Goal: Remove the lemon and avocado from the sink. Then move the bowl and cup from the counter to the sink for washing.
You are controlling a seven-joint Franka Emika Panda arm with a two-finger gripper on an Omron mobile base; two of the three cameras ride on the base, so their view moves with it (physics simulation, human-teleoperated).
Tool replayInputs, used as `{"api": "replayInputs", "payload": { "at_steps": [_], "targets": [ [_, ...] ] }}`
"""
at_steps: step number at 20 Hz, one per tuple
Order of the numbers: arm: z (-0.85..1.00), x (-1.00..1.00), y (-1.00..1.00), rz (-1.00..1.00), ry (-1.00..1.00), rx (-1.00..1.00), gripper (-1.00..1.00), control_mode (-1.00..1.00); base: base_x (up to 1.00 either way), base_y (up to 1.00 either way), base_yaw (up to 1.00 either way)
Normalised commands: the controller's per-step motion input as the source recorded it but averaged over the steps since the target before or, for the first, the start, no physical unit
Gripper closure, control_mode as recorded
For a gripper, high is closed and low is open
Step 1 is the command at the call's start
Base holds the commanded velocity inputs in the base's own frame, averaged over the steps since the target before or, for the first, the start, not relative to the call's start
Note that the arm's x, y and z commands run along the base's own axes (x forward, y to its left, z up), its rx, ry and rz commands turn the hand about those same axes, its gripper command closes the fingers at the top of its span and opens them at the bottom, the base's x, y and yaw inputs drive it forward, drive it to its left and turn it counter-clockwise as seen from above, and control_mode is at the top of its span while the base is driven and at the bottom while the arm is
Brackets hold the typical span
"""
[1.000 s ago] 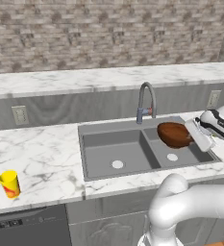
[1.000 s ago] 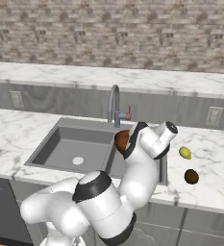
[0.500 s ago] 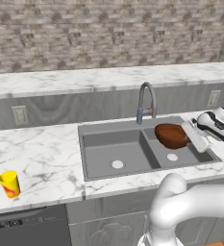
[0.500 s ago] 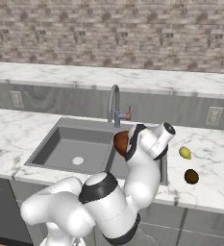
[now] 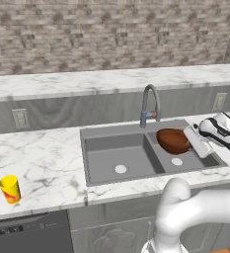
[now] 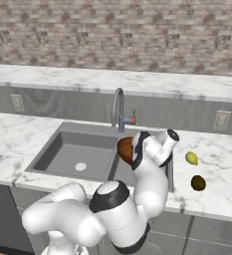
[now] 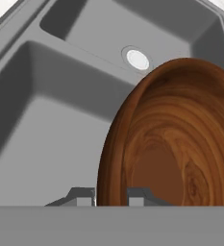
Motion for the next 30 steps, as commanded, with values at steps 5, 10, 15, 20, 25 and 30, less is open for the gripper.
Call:
{"api": "replayInputs", "payload": {
  "at_steps": [5,10,15,20,25,30],
  "targets": [
    [-0.16,0.19,0.04,0.01,0.00,0.00,1.00,-1.00,0.00,0.00,0.00],
    [-0.14,0.19,0.00,0.02,0.00,0.00,1.00,-1.00,0.00,0.00,0.00],
    [-0.10,0.19,-0.01,0.03,0.01,0.00,1.00,-1.00,0.00,0.00,0.00],
    [-0.10,0.17,-0.04,0.03,0.01,0.00,1.00,-1.00,0.00,0.00,0.00],
    [-0.11,0.15,-0.04,0.03,0.01,0.00,1.00,-1.00,0.00,0.00,0.00],
    [-0.10,0.09,-0.07,0.02,0.02,0.00,1.00,-1.00,0.00,0.00,0.00]
  ]
}}
